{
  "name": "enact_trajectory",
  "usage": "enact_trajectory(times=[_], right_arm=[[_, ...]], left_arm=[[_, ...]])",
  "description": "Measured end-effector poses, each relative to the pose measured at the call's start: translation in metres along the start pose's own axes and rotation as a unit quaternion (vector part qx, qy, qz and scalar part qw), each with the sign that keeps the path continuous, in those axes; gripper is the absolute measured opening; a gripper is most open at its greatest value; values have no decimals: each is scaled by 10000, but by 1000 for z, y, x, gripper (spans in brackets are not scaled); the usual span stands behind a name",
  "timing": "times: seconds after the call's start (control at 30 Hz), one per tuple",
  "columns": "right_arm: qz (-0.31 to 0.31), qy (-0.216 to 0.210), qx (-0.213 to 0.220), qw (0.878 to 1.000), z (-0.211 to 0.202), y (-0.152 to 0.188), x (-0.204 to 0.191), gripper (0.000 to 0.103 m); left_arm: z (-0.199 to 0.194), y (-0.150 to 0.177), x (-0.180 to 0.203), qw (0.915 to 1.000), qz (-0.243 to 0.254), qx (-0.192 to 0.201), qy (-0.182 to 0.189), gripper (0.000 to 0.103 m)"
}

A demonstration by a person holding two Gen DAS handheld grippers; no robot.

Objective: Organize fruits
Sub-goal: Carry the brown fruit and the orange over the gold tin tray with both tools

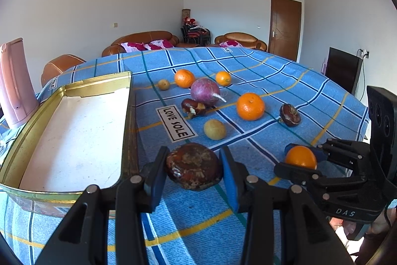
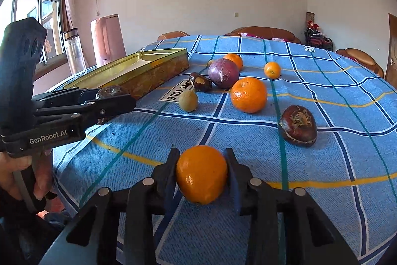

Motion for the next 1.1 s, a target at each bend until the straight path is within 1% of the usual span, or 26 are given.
enact_trajectory(times=[0.1,0.27,0.37,0.6,0.73,0.87,1.1], right_arm=[[-121,-47,86,9999,-1,-9,-5,38],[-394,-203,312,9985,3,-37,-22,38],[-534,-358,432,9970,11,-54,-33,38],[-758,-746,594,9926,33,-86,-66,38],[-858,-929,656,9898,45,-103,-85,38],[-883,-1086,676,9878,58,-115,-99,38],[-921,-1246,580,9862,85,-124,-118,38]], left_arm=[[-4,-5,-4,10000,-11,78,-54,43],[-12,-16,-20,9994,-58,231,-254,43],[-14,-22,-32,9986,-73,313,-427,43],[-18,-30,-69,9953,-195,335,-882,43],[-19,-33,-87,9925,-203,347,-1151,43],[-18,-34,-102,9904,-214,325,-1328,43],[-10,-33,-121,9869,-177,216,-1591,43]])
Point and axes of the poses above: each gripper's, at about its wrist camera, not at the fingertips, and z roughly the way its jaws point, x to its right, y to its underside, the point moved 2 cm from there along z, roughly the way its jaws point, and after that the axes turned 13 degrees about x, right-handed, at the moved point
